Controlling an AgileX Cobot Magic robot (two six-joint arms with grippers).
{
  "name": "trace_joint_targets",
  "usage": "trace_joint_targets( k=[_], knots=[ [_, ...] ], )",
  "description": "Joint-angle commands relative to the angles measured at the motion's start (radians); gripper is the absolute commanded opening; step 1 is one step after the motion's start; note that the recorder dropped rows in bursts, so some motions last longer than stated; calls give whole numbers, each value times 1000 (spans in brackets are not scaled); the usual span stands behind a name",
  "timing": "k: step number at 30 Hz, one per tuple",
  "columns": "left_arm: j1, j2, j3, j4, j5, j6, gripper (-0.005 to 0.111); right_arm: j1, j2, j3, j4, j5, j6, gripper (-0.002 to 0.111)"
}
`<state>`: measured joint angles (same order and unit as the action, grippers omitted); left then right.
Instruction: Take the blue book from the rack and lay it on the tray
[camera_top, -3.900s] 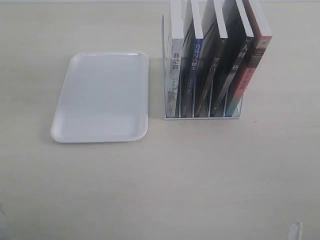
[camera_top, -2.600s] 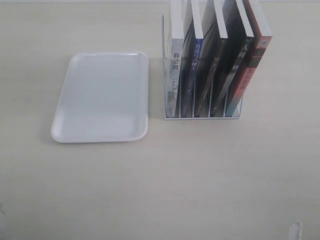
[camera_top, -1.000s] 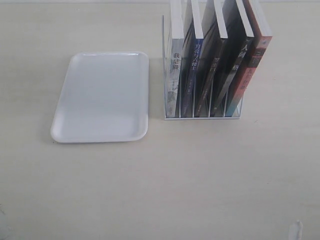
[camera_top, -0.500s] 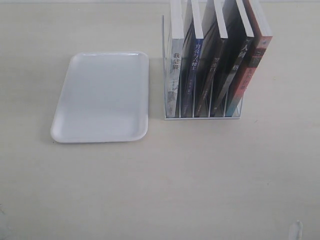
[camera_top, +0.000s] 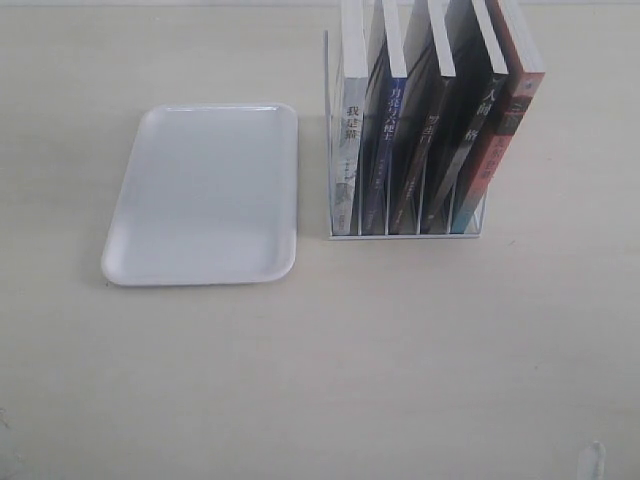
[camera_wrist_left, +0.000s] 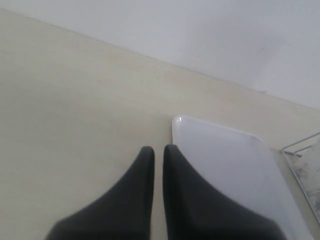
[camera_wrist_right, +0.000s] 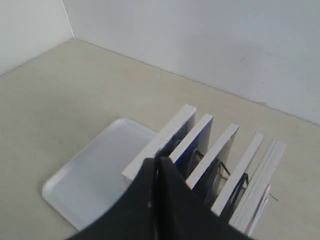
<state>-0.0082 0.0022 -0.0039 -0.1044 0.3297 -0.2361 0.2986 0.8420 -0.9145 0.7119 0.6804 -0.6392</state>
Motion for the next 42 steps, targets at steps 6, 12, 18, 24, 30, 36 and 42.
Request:
trace_joint_targets(
  k=[6, 12, 18, 24, 30, 36, 42],
  knots=[
    [-3, -2, 4, -6, -15, 1, 6, 281, 243, -358, -782, 387, 734, 0],
    [-3, -2, 4, -6, -15, 1, 6, 363, 484, -489, -797, 382, 847, 4],
    [-3, -2, 4, -6, -15, 1, 6, 363, 584, -520, -794, 379, 867, 34],
    [-3, -2, 4, -6, -15, 1, 6, 363, 661, -523, -792, 348, 920, 36],
    [-3, -2, 4, -6, -15, 1, 6, 363, 705, -535, -761, 346, 942, 36],
    [-3, -2, 4, -6, -15, 1, 6, 363, 724, -574, -747, 353, 947, 36],
    [-3, -2, 4, -6, -15, 1, 6, 363, 747, -599, -747, 384, 945, 36]
  ],
)
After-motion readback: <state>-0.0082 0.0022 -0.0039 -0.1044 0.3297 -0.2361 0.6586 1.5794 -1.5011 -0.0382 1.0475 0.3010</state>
